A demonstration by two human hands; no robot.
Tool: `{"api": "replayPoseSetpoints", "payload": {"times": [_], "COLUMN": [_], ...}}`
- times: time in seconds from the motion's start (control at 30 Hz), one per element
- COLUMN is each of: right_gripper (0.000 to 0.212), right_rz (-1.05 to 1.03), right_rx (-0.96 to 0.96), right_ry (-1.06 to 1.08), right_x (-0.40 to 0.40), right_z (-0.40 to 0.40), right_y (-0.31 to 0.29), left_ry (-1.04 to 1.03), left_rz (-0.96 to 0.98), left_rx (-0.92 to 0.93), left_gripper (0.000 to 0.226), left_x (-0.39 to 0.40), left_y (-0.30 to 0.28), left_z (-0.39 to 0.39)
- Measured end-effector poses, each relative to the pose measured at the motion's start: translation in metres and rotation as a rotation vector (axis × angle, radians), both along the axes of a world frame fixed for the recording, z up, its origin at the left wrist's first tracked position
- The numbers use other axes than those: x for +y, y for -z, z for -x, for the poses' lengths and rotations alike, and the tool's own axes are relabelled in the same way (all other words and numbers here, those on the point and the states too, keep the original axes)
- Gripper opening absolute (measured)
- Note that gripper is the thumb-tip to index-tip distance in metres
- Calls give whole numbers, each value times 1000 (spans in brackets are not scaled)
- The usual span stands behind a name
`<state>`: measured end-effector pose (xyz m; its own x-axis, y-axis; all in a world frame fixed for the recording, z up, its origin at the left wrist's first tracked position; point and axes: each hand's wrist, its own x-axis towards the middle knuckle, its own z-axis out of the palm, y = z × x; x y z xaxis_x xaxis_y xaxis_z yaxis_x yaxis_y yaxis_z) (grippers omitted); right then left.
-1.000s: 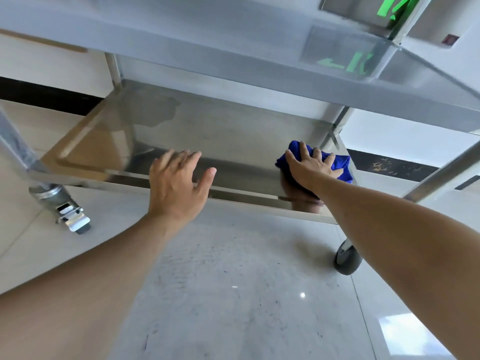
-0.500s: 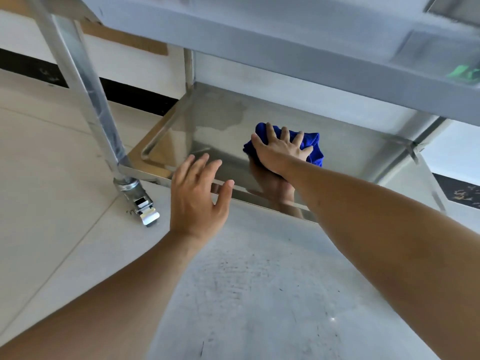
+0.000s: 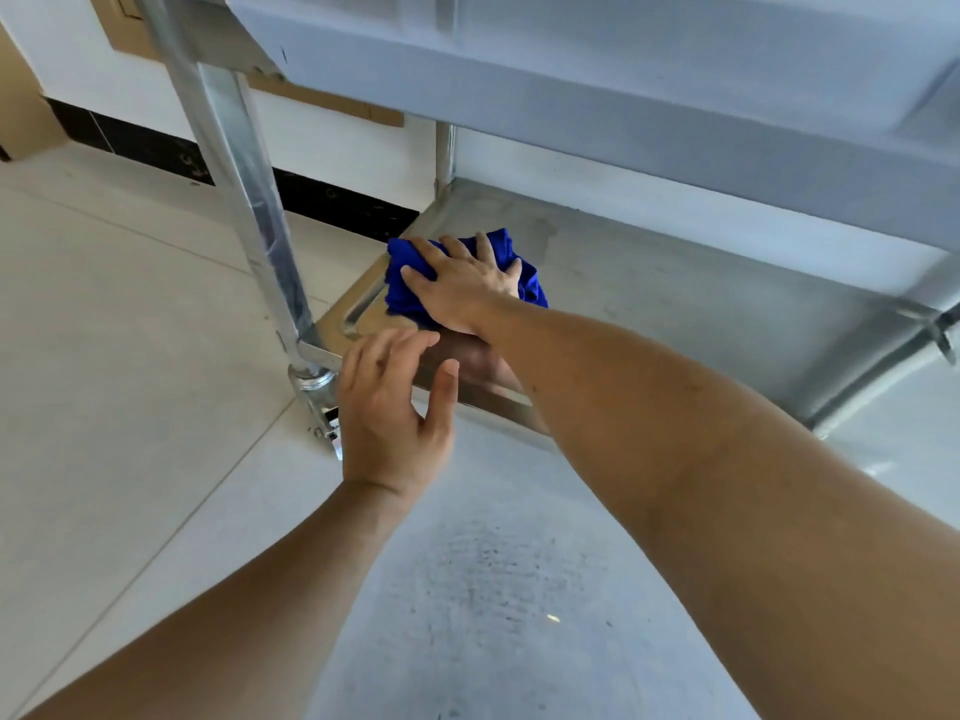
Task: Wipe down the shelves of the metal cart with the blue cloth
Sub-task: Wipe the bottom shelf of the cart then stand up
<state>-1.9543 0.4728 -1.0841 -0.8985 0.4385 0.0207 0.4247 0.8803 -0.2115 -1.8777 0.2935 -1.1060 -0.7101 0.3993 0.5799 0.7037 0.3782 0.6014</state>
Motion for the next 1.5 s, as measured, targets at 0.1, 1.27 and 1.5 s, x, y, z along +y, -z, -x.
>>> {"api": "replayPoseSetpoints", "payload": {"times": [0.1, 1.27, 1.5], "right_gripper": [57, 67, 59], "right_rz": [-9, 143, 90], "right_rx": [21, -89, -97], "right_ry": [49, 933, 755], "right_x": [20, 274, 214], "right_z": [-17, -279, -172], "right_y": [1, -14, -14], "left_ry": [25, 224, 154], "left_rz": [16, 84, 179], "left_rx": [36, 270, 269], "left_gripper": [40, 39, 30], "left_x": [15, 106, 44], "left_y": [-2, -16, -12], "left_z": [-11, -66, -18]}}
